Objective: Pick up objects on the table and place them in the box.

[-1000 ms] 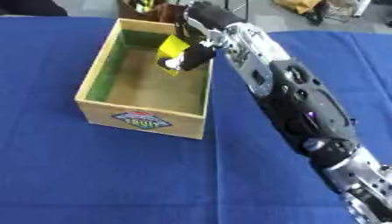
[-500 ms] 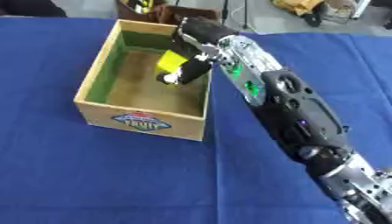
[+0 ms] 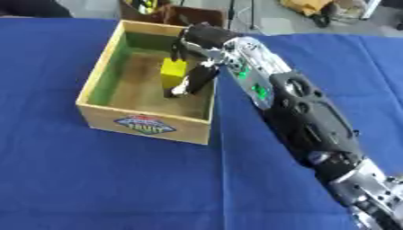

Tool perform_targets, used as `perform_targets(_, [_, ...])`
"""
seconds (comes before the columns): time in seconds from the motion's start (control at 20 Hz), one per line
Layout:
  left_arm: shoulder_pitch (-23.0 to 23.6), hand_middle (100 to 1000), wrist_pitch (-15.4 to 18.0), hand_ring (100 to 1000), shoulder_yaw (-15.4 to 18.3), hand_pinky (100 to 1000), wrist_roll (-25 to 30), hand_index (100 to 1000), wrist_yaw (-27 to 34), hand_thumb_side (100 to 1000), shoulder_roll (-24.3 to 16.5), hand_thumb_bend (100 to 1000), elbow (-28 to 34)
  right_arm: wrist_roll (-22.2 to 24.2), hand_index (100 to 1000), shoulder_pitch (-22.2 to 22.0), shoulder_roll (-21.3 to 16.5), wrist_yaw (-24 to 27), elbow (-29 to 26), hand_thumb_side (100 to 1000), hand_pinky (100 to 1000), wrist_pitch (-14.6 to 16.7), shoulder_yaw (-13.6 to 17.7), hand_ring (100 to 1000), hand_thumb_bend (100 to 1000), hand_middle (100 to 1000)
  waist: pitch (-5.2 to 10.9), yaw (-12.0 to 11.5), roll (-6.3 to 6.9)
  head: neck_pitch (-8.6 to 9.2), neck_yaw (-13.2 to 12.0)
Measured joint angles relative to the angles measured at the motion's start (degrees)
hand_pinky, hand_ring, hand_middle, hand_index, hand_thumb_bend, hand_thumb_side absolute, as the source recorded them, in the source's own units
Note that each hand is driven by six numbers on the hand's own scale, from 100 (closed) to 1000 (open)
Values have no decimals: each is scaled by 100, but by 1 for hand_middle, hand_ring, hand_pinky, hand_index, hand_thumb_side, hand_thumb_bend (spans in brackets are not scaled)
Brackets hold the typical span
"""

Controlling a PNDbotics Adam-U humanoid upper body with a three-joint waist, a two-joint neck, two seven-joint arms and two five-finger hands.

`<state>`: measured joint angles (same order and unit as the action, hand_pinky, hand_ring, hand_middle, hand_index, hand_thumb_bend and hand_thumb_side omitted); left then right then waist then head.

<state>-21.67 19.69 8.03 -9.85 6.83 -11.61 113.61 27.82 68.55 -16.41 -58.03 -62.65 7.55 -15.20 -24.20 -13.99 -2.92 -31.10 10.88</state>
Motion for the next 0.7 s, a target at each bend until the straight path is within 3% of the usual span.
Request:
perform_targets(0.25, [29, 653, -1, 592, 0, 503, -1, 799, 7, 1000, 0, 121, 0, -19, 779, 9, -124, 455, -404, 717, 722, -126, 137, 816, 662, 594, 66, 40, 30, 0, -24])
perform_targets(0.7, [144, 652, -22, 591, 1, 502, -40, 798, -9, 1000, -1, 118, 0, -241, 758, -82, -645, 1795, -1562, 763, 717, -658, 407, 804, 610, 558, 222, 226, 88, -13, -161])
